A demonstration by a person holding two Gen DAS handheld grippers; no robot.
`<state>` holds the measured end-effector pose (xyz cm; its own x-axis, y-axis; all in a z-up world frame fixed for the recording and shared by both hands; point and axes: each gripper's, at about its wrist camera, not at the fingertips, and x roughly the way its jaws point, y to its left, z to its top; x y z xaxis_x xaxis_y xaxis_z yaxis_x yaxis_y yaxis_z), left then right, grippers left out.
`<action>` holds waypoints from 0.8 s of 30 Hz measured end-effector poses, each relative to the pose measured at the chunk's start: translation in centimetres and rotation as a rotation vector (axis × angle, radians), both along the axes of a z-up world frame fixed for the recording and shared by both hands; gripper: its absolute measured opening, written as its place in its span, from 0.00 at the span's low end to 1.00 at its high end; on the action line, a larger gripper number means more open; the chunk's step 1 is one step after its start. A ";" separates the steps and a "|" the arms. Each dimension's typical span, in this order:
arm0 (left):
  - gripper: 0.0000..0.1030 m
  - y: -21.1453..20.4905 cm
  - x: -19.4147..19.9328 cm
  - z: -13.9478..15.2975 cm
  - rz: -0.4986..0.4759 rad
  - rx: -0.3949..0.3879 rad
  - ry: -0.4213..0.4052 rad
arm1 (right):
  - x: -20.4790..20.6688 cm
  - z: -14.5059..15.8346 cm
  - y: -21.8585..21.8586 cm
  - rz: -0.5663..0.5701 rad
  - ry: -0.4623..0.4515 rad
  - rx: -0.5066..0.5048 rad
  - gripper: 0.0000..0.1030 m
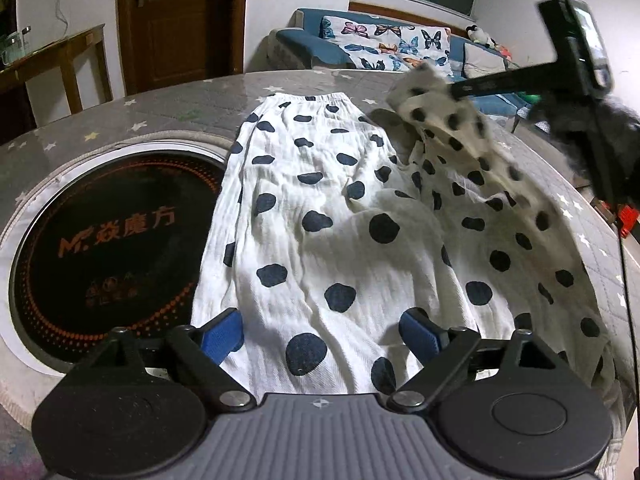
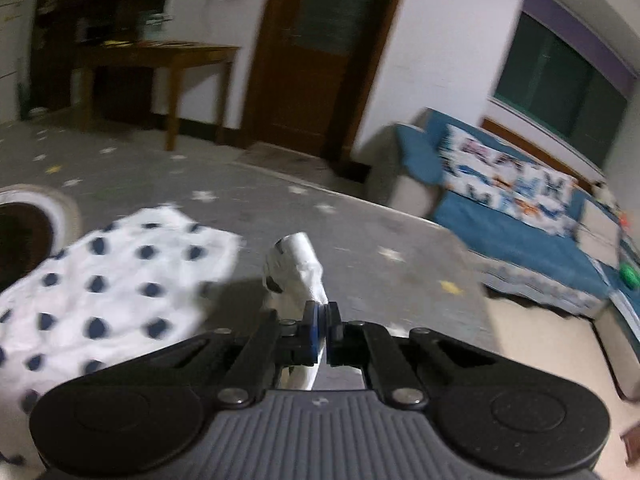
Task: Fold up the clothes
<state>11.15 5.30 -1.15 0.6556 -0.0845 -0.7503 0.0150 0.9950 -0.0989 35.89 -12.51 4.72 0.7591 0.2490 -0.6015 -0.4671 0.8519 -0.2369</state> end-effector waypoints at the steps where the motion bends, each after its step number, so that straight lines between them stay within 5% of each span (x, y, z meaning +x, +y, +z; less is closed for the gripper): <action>1: 0.86 0.0 0.0 0.0 0.000 0.001 0.000 | 0.2 0.0 -0.9 -0.027 -0.002 -0.004 0.03; 9: 0.86 0.1 0.0 -0.1 0.000 0.010 0.000 | 2.0 -2.1 -6.7 -0.234 0.046 -0.068 0.06; 19: 0.86 0.8 -0.1 -0.1 0.031 0.020 0.001 | 0.0 -2.2 -3.9 -0.054 0.183 0.110 0.27; 24: 0.86 1.8 -0.7 0.1 0.066 0.030 0.000 | -0.8 -3.6 0.2 0.021 0.219 0.058 0.30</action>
